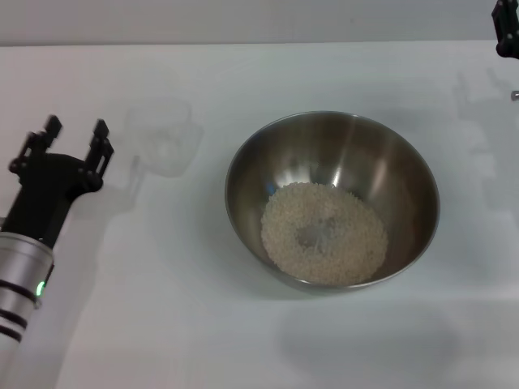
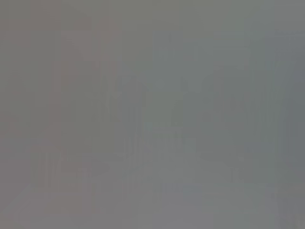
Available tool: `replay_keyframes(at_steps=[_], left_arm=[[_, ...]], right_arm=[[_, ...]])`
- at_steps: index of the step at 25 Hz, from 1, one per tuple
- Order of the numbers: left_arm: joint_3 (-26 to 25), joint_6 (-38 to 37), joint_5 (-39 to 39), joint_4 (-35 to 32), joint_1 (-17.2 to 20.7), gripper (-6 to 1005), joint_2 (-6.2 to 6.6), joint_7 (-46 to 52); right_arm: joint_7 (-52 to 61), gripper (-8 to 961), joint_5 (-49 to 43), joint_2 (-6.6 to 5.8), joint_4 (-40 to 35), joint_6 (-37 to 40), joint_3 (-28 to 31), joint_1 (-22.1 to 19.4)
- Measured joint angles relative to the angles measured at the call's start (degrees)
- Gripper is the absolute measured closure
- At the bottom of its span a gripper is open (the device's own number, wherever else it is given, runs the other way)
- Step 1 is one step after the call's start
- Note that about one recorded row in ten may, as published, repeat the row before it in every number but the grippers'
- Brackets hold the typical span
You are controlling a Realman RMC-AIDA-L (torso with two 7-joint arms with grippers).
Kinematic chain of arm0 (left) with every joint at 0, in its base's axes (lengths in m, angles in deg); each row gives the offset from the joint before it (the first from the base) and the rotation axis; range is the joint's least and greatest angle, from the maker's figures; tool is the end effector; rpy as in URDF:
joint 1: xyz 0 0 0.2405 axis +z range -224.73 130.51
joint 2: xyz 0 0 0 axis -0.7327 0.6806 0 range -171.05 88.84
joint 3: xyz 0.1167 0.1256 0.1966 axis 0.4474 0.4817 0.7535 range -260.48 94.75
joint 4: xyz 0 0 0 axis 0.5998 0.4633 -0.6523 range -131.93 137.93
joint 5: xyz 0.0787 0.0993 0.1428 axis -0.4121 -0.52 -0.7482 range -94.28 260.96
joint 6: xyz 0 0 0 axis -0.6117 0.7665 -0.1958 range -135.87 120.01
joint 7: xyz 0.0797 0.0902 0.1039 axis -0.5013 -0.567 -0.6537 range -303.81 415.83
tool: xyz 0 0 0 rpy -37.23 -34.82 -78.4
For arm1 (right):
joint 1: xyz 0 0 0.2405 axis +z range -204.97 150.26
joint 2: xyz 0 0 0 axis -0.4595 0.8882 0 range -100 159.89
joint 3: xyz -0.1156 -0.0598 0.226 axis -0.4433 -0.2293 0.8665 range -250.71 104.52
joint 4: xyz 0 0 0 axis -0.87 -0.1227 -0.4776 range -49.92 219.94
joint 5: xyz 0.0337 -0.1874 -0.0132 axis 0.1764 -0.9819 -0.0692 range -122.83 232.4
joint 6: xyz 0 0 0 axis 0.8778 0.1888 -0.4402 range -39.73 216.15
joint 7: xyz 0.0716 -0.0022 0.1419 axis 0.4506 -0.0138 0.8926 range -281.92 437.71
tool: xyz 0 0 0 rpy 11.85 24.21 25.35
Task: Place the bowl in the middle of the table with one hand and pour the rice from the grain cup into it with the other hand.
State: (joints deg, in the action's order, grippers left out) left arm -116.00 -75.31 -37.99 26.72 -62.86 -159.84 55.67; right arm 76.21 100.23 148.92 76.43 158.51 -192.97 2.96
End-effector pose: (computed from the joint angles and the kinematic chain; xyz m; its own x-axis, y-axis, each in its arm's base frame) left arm -0.3004 0.2910 -0.0468 0.6761 -0.0118 0.7367 0.7183 -0.2120 -0.6627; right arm 0.2889 0.3714 0.0244 0.7810 0.2154 -0.5862 -0.5907 -0.0495 -0.8053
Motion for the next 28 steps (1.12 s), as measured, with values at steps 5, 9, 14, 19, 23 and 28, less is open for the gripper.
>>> replay_keyframes(at_steps=[5,9,14,19,23,28], left_arm=[[0.0,-6.79,-0.69,-0.61,0.63,346,-0.09,2.81],[-0.26,-8.14,-0.45,-0.58,0.66,236,-0.24,3.44],[-0.52,-9.14,-0.41,-0.17,0.71,171,-0.26,3.97],[-0.53,-9.84,-0.39,-0.11,0.88,133,-0.2,4.06],[-0.52,-10.96,-0.39,-0.12,0.89,133,-0.18,4.08],[-0.08,-12.18,-0.72,-0.59,0.51,133,-0.2,4.11]], right_arm=[[1.84,444,0.0,0.19,-0.08,-0.15,-0.38,-0.56],[2.62,444,-0.28,0.31,-0.12,-0.17,-1.15,-0.82],[5.55,443,-3.34,0.37,-0.07,-0.17,-2.24,-1.53],[7.2,442,-3.5,0.37,-0.02,0.15,-1.95,-1.96],[7.54,386,-3.5,0.34,-0.11,0.24,-1.67,-2.23],[7.27,317,-3.5,0.31,-0.08,0.33,-1.66,-2.51]])
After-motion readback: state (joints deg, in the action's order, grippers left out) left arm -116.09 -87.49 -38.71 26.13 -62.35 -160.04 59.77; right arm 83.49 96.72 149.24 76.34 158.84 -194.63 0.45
